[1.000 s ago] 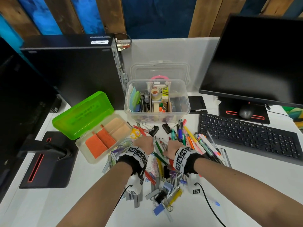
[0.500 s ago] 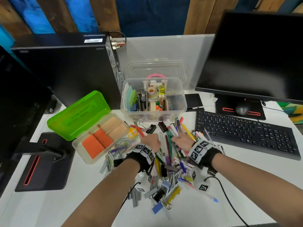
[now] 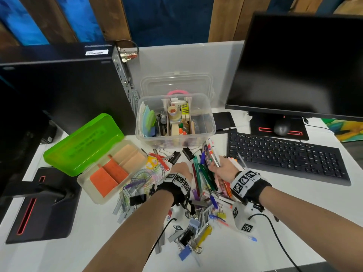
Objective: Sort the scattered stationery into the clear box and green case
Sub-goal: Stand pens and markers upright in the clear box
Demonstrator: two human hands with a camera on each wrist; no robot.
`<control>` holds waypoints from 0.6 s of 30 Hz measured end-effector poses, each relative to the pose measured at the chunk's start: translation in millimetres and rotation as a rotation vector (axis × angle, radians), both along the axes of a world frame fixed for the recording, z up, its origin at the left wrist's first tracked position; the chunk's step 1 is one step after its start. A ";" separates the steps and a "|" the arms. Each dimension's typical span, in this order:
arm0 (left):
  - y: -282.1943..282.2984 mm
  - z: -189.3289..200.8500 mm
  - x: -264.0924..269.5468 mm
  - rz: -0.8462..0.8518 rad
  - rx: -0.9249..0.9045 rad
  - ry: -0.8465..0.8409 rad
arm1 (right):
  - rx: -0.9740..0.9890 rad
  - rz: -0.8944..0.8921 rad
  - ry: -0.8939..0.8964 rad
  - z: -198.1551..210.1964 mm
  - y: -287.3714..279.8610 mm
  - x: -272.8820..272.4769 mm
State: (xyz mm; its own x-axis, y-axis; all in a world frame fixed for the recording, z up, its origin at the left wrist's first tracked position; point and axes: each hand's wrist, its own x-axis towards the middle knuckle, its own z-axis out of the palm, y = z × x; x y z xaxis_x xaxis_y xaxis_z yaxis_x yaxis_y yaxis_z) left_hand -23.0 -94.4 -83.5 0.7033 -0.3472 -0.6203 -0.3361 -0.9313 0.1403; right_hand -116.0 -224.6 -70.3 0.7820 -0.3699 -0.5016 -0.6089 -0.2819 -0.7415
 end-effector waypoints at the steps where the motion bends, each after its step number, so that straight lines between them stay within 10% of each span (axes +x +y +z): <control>1: -0.2 2.9 1.3 0.010 0.008 0.036 | -0.076 0.004 -0.009 -2.4 3.1 2.4; 18: -10.2 14.6 -13.6 -0.057 -0.167 -0.229 | -0.273 0.123 0.185 -3.2 7.3 7.8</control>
State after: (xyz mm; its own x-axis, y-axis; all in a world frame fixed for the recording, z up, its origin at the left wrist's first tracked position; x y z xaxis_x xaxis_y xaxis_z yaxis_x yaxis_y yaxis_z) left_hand -36.5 -104.5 -68.9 0.7949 -0.4745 -0.3781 -0.4280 -0.8802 0.2049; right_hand -108.2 -217.2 -73.5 0.7342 -0.4187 -0.5344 -0.6751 -0.5337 -0.5094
